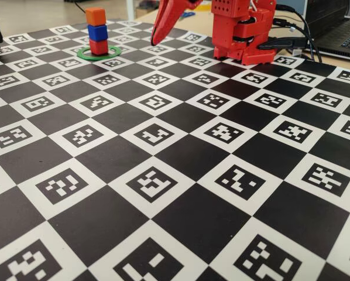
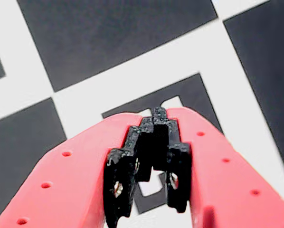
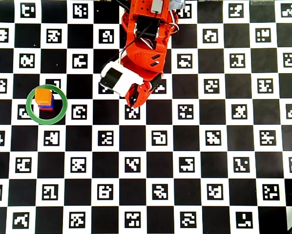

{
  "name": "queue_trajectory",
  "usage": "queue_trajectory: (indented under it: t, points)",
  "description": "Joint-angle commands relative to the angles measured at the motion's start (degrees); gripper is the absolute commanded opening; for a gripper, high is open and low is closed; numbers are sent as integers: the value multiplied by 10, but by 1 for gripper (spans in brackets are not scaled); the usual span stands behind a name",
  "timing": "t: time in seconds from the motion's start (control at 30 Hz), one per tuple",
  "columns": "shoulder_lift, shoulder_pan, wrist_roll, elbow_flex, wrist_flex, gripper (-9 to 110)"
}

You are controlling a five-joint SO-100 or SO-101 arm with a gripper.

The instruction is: Grab the red cube then put it in the green circle then put the blue cube on top and finally the orange cube on top

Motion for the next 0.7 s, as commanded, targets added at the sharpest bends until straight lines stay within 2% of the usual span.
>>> queue_trajectory:
  t: [0.0,0.27,0.67]
  points:
    - [68,-13,-33,43,-32,-6]
    - [145,-33,-81,139,-1,-6]
    - [225,-58,-96,142,251,-6]
